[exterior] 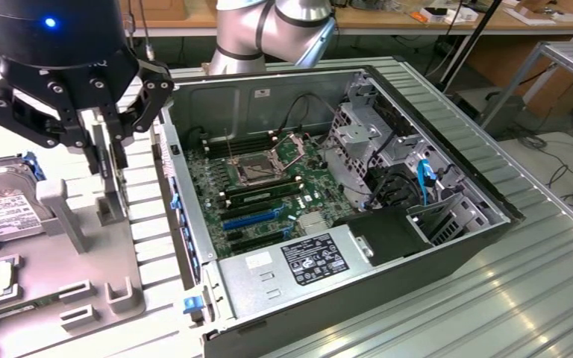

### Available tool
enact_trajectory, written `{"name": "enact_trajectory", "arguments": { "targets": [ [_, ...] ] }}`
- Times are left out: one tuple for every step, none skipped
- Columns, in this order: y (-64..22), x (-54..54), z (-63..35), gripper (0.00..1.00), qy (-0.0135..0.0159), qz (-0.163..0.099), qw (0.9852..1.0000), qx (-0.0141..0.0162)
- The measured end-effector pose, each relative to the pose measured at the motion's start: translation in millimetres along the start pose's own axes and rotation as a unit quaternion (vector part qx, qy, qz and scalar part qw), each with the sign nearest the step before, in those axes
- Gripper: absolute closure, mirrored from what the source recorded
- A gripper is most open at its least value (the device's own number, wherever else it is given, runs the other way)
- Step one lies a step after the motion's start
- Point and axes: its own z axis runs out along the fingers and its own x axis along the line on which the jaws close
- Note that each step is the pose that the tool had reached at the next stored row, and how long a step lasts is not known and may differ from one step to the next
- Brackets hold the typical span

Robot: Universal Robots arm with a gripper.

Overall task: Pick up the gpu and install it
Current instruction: 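Pick up the gpu and move the gpu toward the slot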

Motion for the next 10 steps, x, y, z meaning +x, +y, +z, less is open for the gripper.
{"name": "enact_trajectory", "arguments": {
  "targets": [
    [-0.1, -1.8, 0.0, 0.73, 0.0000, 0.000, 1.0000, 0.0000],
    [-0.3, -5.5, 0.1, 0.73, 0.0001, 0.000, 1.0000, 0.0000],
    [-0.3, -7.2, 0.1, 0.73, 0.0001, 0.000, 1.0000, 0.0000],
    [-0.5, -10.1, 0.2, 0.73, 0.0001, 0.000, 1.0000, 0.0000],
    [-0.6, -11.9, 0.2, 0.73, 0.0002, 0.000, 1.0000, 0.0000],
    [-0.7, -13.7, 0.2, 0.73, 0.0002, 0.000, 1.0000, 0.0000],
    [-0.8, -15.7, 0.3, 0.73, 0.0002, 0.000, 1.0000, 0.0000],
    [-0.9, -17.1, 0.3, 0.73, 0.0002, 0.000, 1.0000, 0.0000],
    [-0.9, -18.6, 0.4, 0.73, 0.0002, 0.000, 1.0000, 0.0000],
    [-1.0, -20.0, 0.4, 0.73, 0.0002, 0.000, 1.0000, 0.0000]
  ]
}}
